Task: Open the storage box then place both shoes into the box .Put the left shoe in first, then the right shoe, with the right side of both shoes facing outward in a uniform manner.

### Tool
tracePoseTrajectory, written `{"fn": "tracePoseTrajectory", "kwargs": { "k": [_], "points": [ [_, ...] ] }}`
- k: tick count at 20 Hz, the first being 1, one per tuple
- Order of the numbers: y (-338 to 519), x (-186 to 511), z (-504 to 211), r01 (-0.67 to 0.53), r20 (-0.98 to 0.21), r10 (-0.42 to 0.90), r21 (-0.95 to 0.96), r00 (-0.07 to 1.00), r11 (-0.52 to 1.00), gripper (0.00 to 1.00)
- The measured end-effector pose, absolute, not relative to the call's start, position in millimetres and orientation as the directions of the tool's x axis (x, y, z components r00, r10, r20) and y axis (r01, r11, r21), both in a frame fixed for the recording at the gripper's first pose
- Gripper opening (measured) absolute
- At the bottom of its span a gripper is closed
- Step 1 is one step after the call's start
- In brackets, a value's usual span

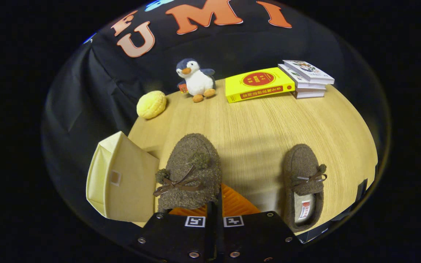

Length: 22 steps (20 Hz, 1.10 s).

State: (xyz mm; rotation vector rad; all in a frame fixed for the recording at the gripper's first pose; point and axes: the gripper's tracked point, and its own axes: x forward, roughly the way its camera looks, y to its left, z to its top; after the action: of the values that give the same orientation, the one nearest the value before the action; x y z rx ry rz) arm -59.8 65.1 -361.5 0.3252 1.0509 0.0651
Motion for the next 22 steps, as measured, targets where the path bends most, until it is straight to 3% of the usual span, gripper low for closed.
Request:
{"fn": "tracePoseTrajectory", "kwargs": {
  "k": [10, 22],
  "points": [
    [209, -25, -265, -0.106, -0.780, 0.365, 0.364, 0.509, 0.925, 0.04],
    [366, -24, -322, -0.141, -0.863, 0.365, 0.336, 0.350, 0.931, 0.04]
  ]
}}
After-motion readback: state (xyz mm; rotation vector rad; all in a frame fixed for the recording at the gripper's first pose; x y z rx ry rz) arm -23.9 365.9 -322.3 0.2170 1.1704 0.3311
